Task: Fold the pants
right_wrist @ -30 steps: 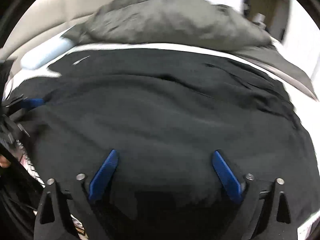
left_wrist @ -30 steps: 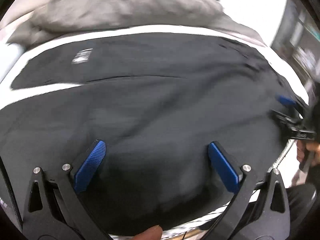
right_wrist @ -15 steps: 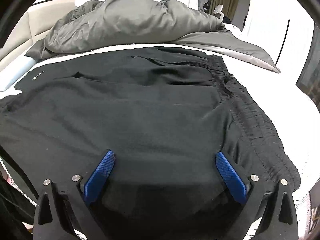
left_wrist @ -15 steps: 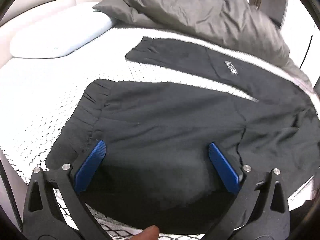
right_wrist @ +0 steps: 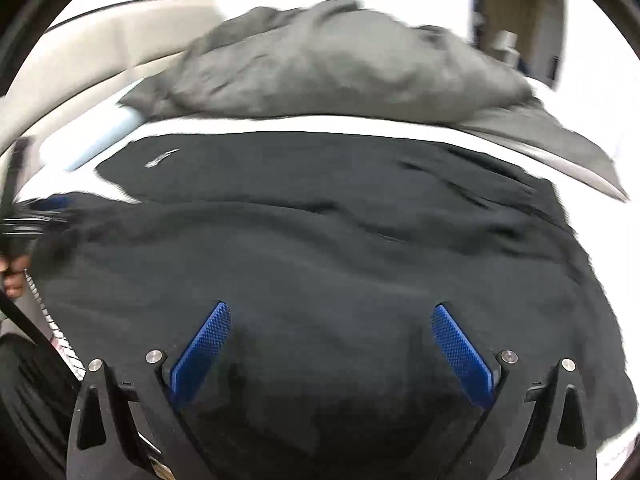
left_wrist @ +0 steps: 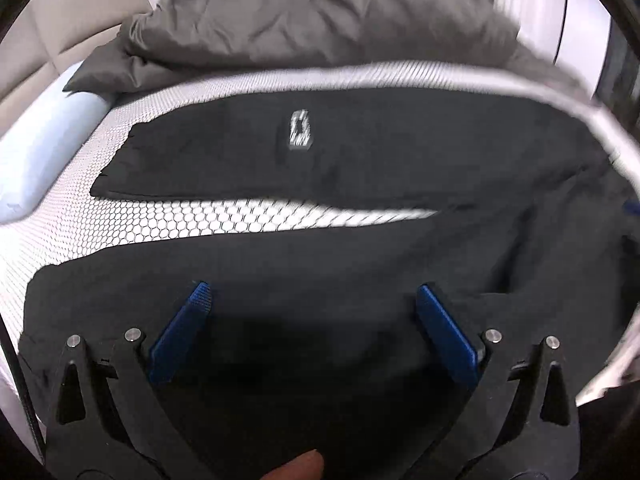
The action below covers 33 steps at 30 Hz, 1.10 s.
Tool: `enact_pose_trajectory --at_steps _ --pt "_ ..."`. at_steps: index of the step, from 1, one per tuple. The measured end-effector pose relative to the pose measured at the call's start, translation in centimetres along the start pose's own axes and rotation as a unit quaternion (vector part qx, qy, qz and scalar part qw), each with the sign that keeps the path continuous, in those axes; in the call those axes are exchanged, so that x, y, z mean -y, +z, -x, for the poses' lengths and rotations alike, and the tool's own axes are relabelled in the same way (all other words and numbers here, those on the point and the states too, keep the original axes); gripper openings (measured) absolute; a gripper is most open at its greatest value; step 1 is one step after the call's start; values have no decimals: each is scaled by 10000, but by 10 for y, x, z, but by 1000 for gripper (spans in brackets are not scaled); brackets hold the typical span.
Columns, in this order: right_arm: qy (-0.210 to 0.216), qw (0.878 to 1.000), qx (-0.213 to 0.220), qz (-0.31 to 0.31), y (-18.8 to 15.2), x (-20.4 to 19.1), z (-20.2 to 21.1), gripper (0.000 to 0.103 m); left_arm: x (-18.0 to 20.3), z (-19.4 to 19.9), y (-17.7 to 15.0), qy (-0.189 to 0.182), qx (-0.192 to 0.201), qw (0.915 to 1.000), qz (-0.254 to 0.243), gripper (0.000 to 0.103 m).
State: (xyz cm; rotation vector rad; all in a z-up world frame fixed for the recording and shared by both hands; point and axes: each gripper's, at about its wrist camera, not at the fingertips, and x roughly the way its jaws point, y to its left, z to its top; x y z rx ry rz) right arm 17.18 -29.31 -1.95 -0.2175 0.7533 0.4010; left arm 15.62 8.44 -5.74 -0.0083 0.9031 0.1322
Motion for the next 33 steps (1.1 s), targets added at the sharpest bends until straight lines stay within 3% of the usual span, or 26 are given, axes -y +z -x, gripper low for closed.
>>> enact_pose_trajectory --at_steps 2,5,8,11,13,14,16,18,21,25,29,33 --pt "103 9995 -213 208 3 -14 -21 102 -12 -11 -2 -37 -110 9997 195 103" --pt "-217 9980 -479 365 -4 -4 -39 102 -40 -13 -6 13 -60 9985 538 103" --pt "-475 9980 -409 39 -19 41 -30 102 -85 -12 -15 230 -66 9949 978 103" --pt "-1263 9910 -357 -248 -36 96 -19 102 -119 -11 -21 332 -65 9900 1371 103" --pt "-1473 9867 -326 -602 -46 134 -10 102 -133 -19 -13 534 -70 9881 1439 103" --pt "-1435 9866 -275 -728 -48 143 -5 102 -137 -20 -13 615 -67 9876 1442 103" --pt "-1943 9772 -304 -798 -49 153 2 102 -142 -19 -10 699 -133 9868 1454 103" --pt "-2152 9716 -362 -917 -43 153 7 102 -138 -12 -5 657 -119 9877 1416 102" --pt "-1748 9791 -26 -1039 -23 138 23 102 -106 -4 24 254 147 9918 1243 102" --pt "-1303 9880 330 -756 24 90 19 102 -62 0 59 -237 394 9935 1037 102" --pt "-620 9954 382 -619 66 39 -22 102 -11 -24 94 -500 262 9952 805 102" --pt "-258 9992 25 -305 95 -3 -90 102 52 -61 119 -784 -28 9966 267 102"
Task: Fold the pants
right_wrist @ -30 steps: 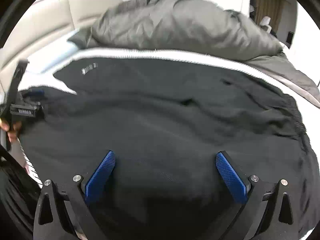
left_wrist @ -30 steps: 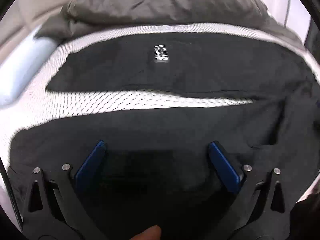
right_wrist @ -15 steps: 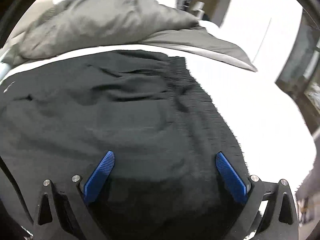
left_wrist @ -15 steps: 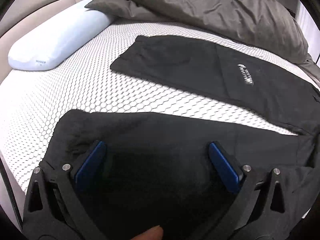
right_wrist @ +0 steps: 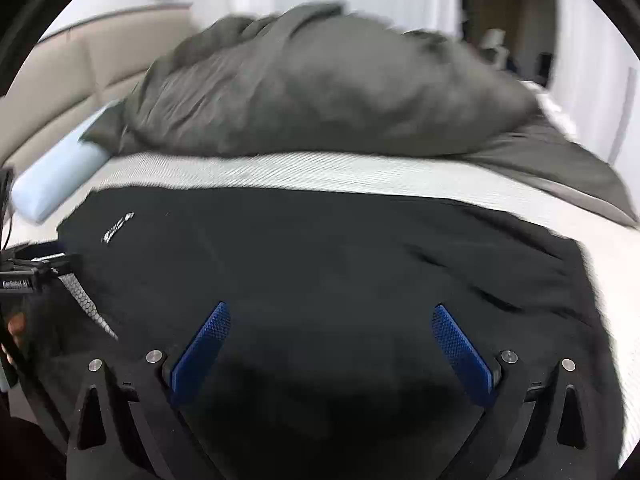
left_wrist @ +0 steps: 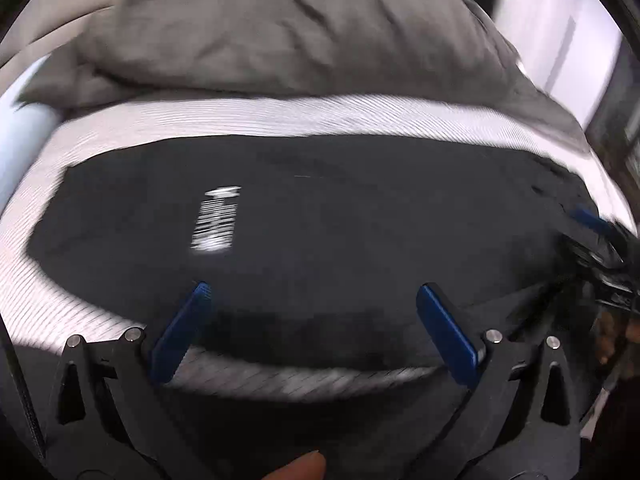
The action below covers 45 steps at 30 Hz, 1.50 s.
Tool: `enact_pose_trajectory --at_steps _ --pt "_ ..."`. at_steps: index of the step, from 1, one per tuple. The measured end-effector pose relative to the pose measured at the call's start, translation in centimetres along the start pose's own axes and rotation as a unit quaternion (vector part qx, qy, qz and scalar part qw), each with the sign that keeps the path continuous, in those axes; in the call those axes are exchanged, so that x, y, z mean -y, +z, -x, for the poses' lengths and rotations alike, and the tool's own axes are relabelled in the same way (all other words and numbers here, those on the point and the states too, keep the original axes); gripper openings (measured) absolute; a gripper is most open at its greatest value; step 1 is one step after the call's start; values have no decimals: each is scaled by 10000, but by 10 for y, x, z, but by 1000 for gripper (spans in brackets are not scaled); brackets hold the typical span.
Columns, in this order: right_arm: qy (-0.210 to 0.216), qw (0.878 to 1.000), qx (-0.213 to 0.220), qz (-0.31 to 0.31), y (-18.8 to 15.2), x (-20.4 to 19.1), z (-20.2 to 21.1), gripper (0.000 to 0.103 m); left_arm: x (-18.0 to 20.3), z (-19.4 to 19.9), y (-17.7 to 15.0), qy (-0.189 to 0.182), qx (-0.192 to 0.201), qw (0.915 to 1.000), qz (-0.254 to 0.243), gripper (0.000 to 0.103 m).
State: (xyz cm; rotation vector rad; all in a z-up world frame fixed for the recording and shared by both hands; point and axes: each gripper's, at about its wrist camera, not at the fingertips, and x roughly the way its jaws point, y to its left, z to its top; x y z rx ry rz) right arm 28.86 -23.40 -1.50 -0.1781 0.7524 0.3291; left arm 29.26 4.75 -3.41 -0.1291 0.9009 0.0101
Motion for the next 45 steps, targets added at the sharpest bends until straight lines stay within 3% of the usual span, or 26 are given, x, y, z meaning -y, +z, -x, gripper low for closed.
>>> enact_pose_trajectory --at_steps 3,5,7,9,11,13,17,19,21,23,25,28,31,33,38,39,41,43,45 --pt "182 9992 -350 40 20 -18 -49 101 38 -35 6 204 -321 9971 -658 102" --pt "84 9969 -718 326 21 -27 -73 94 47 -53 1 384 -594 9931 -936 103" --pt "-97 9917 -1034 763 12 -32 -88 94 42 -63 -3 167 -722 9936 -857 103" --pt "-135 9892 -1038 1027 6 -24 -84 94 30 -62 -1 -23 -711 9950 -702 103" --pt "-578 9880 -936 1084 3 4 -74 94 18 -61 0 134 -681 9959 -581 103" --pt "-1255 9841 -1001 758 -2 50 -66 97 0 -58 0 279 -647 9967 -400 103" --pt "-1659 9795 -1027 -501 -15 135 -49 99 -43 -49 1 559 -484 9972 -46 103" --pt "-1755 9735 -963 -1106 -20 166 -43 98 -75 -46 0 991 -430 9935 348 103" --pt "-1630 9727 -916 -1374 -20 176 -42 98 -104 -40 -3 1145 -324 9884 942 103" --pt "-1912 9703 -970 -1123 -15 166 -44 99 -118 -32 -5 1103 -184 9847 1339 102" --pt "-2011 9710 -978 -842 -8 150 -43 99 -112 -23 -4 1145 -72 9852 1269 102" --pt "-1446 9849 -722 -617 7 113 -39 99 -79 -14 -2 1002 -134 9918 776 102" --pt "-621 9959 -406 -509 31 63 -39 99 -23 -20 13 737 -230 9967 237 102" --pt "-230 9983 -451 -299 46 31 -53 99 9 -39 30 581 -359 9977 7 102" --pt "299 9968 -726 151 70 -32 -97 99 66 -80 53 224 -734 9967 -264 102" --pt "379 9960 -809 75 72 -37 -105 99 74 -88 53 348 -854 9950 -373 102" --pt "340 9938 -1062 2 74 -39 -129 99 81 -96 49 427 -842 9938 -589 103" --pt "-255 9908 -1311 208 66 -34 -144 99 72 -94 49 159 -812 9956 -446 103" --pt "-411 9909 -1264 205 66 -17 -143 100 55 -93 53 249 -730 9962 -397 103"
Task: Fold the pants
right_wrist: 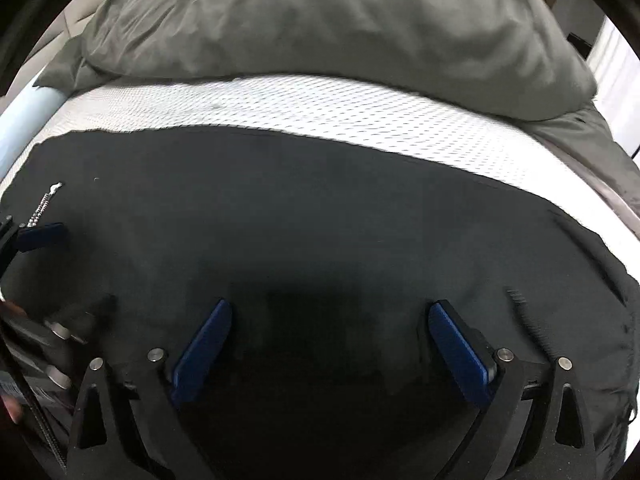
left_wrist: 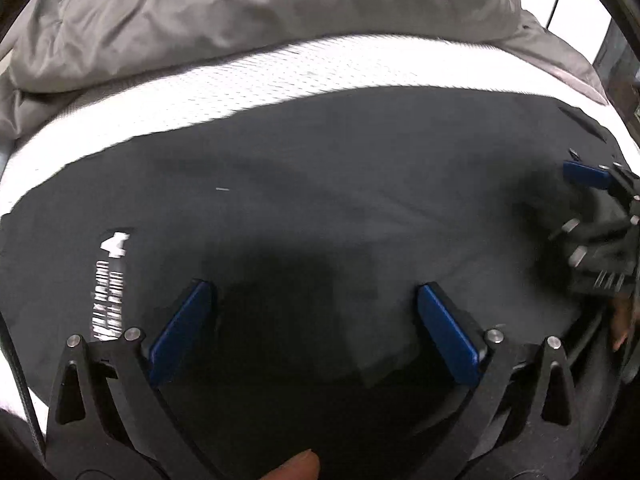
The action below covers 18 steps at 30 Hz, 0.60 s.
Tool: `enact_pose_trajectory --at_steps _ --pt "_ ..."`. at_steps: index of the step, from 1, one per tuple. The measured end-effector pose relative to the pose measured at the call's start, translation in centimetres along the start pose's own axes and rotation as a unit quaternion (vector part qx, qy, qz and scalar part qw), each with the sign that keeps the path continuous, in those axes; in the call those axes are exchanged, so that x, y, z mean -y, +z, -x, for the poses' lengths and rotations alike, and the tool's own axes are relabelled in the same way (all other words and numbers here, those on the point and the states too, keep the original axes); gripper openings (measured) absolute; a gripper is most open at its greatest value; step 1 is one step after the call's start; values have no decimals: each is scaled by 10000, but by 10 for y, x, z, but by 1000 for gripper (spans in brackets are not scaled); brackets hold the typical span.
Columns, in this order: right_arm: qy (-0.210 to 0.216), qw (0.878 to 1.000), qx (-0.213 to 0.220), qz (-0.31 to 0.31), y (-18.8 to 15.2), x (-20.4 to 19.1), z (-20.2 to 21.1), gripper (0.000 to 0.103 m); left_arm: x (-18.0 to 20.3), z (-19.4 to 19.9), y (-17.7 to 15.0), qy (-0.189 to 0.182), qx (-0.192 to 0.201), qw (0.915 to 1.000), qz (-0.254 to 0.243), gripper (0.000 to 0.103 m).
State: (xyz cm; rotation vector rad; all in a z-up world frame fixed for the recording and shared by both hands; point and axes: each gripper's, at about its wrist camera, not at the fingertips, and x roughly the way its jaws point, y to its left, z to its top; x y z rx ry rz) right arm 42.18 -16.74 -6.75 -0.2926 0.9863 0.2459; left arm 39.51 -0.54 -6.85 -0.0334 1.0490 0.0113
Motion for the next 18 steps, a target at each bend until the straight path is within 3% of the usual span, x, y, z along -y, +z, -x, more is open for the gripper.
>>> enact_pose_trajectory --at_steps 1,4,7,9,13,16,18 --pt "-152 9998 -6 -102 0 12 1 100 -13 2 -1 178 59 9998 49 103" --pt "-1124 9930 -11 -366 -7 58 7 102 -56 4 -2 522 119 9970 556 103" --pt "-1758 9777 -143 -1141 -18 116 7 102 -99 7 -6 1104 186 9861 1228 103" --pt "-2002 9690 -181 -1438 -27 140 11 102 -120 9 -10 1141 217 9800 1616 103" --pt "-1943 9660 -85 -1703 -24 143 21 102 -109 22 -11 1209 235 9793 1604 102" --pt "-1360 9808 295 -1366 -17 117 47 102 -82 33 -10 727 324 9871 1392 102" --pt "-847 9900 516 -1007 -1 85 54 102 -63 36 -5 670 361 9896 1223 102"
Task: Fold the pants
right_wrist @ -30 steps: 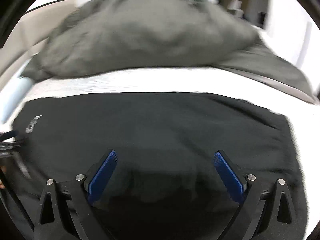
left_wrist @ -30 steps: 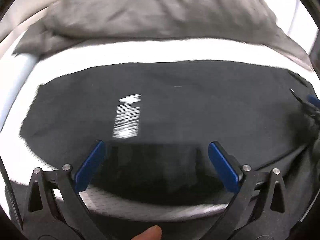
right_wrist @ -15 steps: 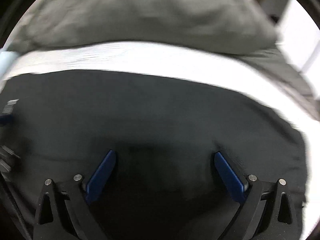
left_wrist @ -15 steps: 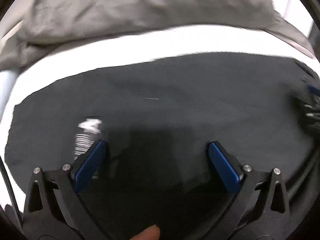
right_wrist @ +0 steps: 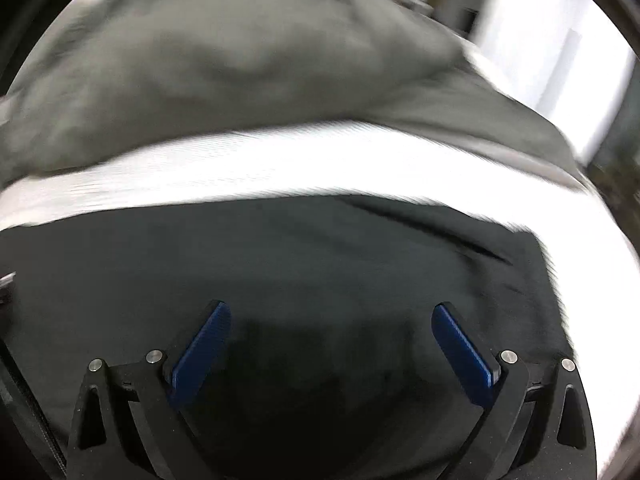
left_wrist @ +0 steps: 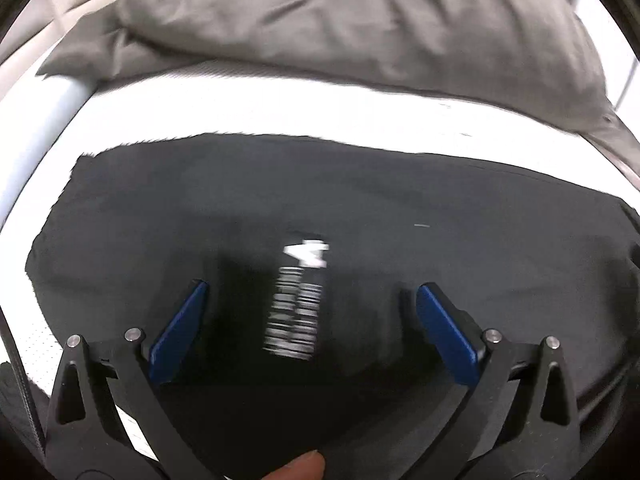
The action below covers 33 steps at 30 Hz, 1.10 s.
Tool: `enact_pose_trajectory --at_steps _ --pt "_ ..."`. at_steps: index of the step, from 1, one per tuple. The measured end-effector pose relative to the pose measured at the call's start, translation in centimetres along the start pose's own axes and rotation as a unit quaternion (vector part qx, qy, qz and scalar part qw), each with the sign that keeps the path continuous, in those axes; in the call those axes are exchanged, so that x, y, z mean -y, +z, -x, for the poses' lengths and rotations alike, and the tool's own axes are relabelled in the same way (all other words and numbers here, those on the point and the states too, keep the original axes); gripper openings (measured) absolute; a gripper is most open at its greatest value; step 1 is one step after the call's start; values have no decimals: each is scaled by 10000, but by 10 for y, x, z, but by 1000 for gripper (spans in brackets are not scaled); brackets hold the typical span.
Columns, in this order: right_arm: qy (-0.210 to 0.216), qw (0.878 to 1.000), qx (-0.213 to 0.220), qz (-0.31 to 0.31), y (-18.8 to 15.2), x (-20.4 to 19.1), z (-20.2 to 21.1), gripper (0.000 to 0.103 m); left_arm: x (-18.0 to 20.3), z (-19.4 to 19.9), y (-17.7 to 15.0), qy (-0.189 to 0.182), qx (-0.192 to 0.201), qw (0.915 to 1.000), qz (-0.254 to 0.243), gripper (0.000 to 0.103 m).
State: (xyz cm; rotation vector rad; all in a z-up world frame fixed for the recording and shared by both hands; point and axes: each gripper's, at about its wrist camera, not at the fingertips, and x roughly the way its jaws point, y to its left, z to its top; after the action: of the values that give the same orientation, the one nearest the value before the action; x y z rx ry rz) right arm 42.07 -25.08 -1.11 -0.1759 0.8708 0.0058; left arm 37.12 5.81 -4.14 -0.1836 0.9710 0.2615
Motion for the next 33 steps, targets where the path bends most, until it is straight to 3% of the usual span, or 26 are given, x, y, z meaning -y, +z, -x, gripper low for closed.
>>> enact_pose_trajectory --at_steps 4,6,8,11,13,15,17,19,21,25,28,33 --pt "923 9943 -39 535 15 -66 -10 102 39 5 15 -97 93 9990 -428 102" --pt "1077 9922 -191 600 18 -93 -26 98 57 1 22 -407 94 9975 -567 102" --pt "1114 9906 -352 716 25 -103 -38 65 73 4 20 -480 153 9961 -725 102" --pt "1096 9899 -318 842 20 -117 -45 58 86 -6 19 -666 124 9930 -970 102" --pt "1103 9902 -317 795 16 -116 -48 58 86 -28 23 -634 -149 9930 -984 102" --pt "744 9945 -259 693 15 -102 -52 58 77 -44 23 -492 -388 9954 -723 103" --pt "119 9981 -220 555 13 -75 -55 66 63 -45 28 -511 -357 9973 -379 103" --pt "-180 9992 -278 204 12 -46 -59 78 50 -43 33 -73 -225 9994 -255 103" --pt "-349 9985 -360 -239 10 -10 -62 80 30 -46 36 343 -169 9993 -1 103" --pt "-740 9944 -425 -629 1 38 -56 86 0 -38 37 360 -157 9984 411 102" --pt "-689 9943 -342 -734 -1 50 -41 89 -11 -13 32 184 -42 9988 449 102" --pt "1 9985 2 -551 -17 47 15 99 -17 39 18 -188 289 9990 272 102"
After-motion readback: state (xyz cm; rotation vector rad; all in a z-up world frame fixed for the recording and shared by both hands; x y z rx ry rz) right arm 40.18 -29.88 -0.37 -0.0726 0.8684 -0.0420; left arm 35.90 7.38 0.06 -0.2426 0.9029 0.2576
